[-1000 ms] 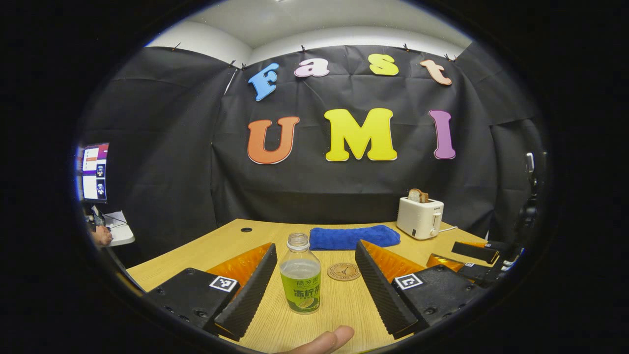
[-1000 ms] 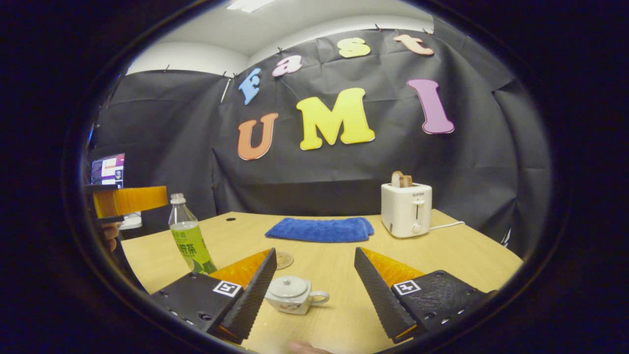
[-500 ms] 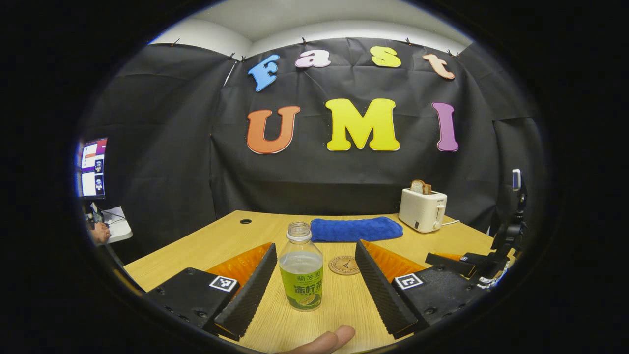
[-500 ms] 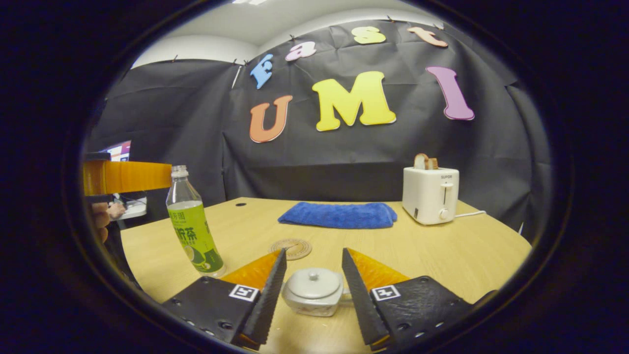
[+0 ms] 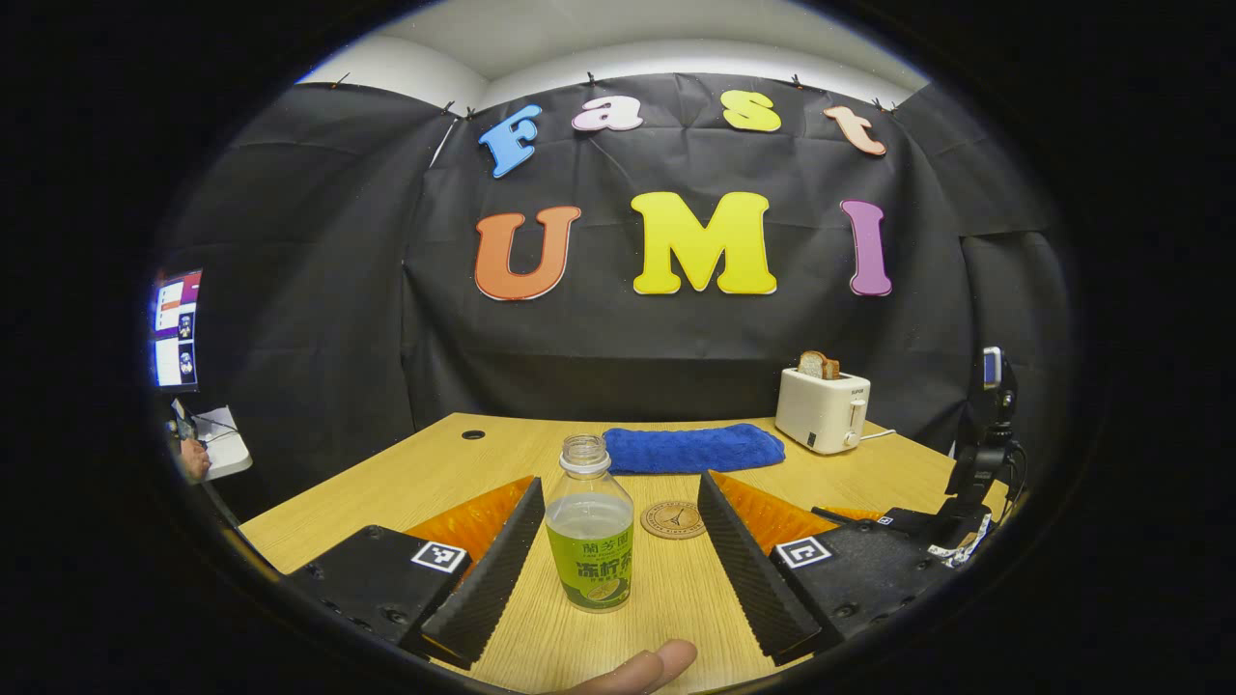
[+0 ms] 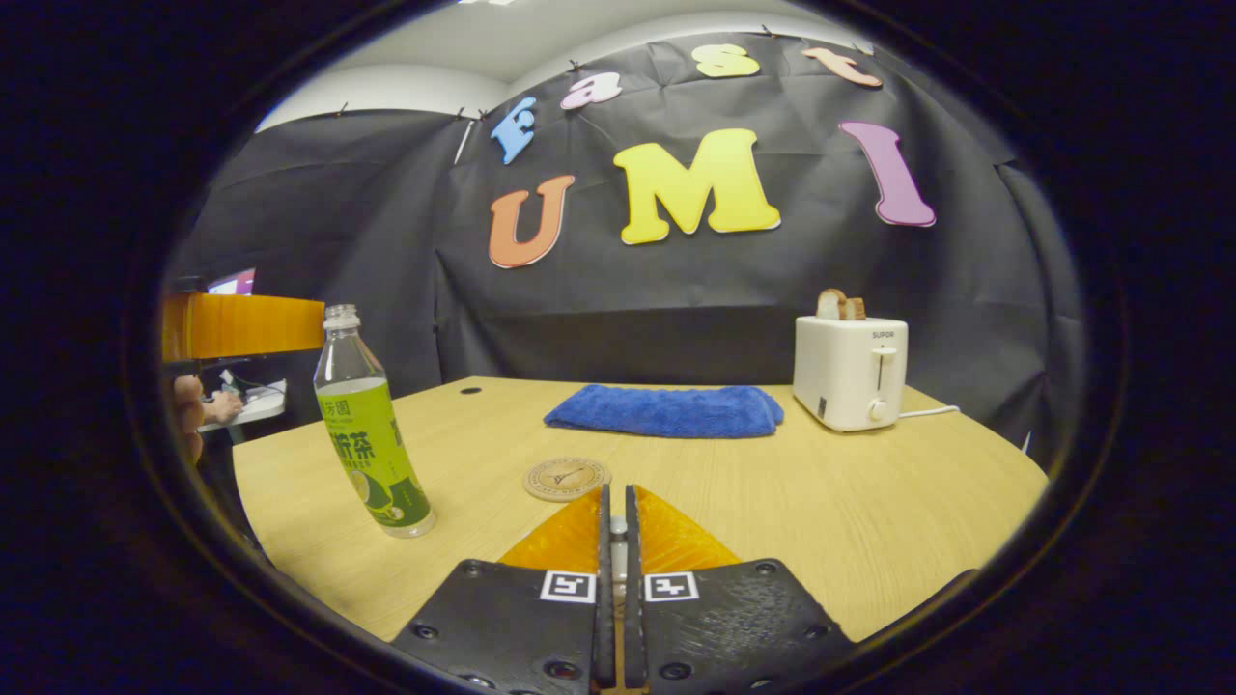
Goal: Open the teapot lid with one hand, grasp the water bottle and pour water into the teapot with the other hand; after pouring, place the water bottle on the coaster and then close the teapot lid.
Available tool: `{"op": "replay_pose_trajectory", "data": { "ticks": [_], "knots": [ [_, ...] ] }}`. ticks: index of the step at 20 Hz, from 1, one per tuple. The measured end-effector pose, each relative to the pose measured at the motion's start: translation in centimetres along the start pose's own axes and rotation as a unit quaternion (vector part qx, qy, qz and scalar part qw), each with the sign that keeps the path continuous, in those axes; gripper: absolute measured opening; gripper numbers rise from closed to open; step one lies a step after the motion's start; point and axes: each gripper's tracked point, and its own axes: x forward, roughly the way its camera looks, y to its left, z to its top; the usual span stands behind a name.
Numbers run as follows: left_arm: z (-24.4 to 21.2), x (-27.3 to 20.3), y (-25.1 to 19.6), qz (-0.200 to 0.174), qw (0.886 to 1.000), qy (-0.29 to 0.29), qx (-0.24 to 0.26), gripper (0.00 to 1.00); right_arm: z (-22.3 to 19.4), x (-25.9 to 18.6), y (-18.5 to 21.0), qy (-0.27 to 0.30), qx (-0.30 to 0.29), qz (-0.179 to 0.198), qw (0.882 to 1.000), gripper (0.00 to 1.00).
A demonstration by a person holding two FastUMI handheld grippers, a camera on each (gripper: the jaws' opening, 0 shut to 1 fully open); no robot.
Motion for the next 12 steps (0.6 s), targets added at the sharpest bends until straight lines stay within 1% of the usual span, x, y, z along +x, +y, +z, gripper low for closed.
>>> {"op": "replay_pose_trajectory", "data": {
  "ticks": [1, 3, 6, 9, 12],
  "knots": [
    [-0.2, 0.2, 0.2, 0.002, 1.000, 0.002, -0.003, 1.00, 0.2, 0.0, 0.0, 0.000, -0.003, -0.003, 1.000, 0.00],
    [-0.3, 0.1, 0.6, 0.000, 1.000, 0.001, -0.012, 1.00, 0.3, 0.1, 0.2, 0.001, -0.006, 0.003, 1.000, 0.00],
    [-1.2, 0.3, 0.8, -0.011, 1.000, 0.005, -0.017, 1.00, 2.6, -0.8, 0.1, -0.022, 0.007, 0.009, 1.000, 0.00],
    [-2.6, 0.4, 1.1, -0.021, 1.000, 0.006, -0.021, 1.00, 5.9, -2.6, -0.5, -0.048, 0.017, 0.013, 0.999, 0.00],
    [-3.4, 1.0, 1.5, -0.026, 0.999, -0.021, -0.015, 1.00, 8.4, -5.3, -2.3, -0.071, 0.012, -0.001, 0.997, 0.00]
  ]
}}
